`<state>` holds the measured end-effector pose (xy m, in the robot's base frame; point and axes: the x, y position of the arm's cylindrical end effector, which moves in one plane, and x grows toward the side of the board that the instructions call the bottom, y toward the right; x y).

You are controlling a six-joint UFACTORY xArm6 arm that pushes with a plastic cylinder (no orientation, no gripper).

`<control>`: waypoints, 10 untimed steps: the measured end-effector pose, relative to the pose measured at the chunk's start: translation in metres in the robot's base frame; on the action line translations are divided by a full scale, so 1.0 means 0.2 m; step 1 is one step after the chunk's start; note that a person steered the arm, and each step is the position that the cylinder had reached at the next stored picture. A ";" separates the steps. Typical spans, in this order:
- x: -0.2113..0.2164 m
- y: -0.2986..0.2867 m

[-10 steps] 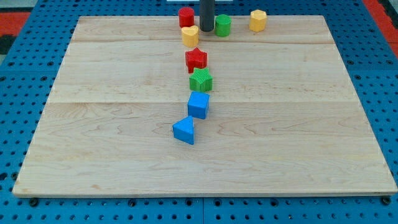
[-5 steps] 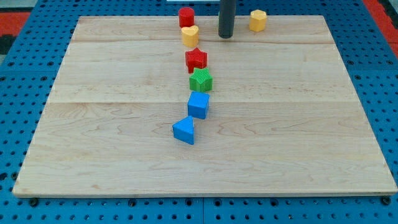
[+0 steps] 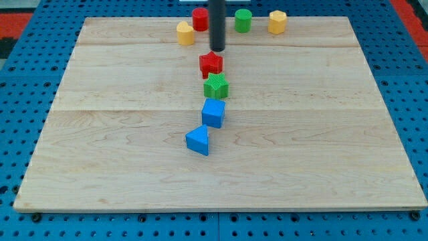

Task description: Move the green circle and the heart to form a horizontal line with the red circle and the hexagon

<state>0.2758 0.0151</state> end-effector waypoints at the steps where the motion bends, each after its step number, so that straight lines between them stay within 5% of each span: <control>1: -0.05 -0.16; 7: -0.26 -0.68; 9: 0.30 -0.66; 10: 0.41 -0.34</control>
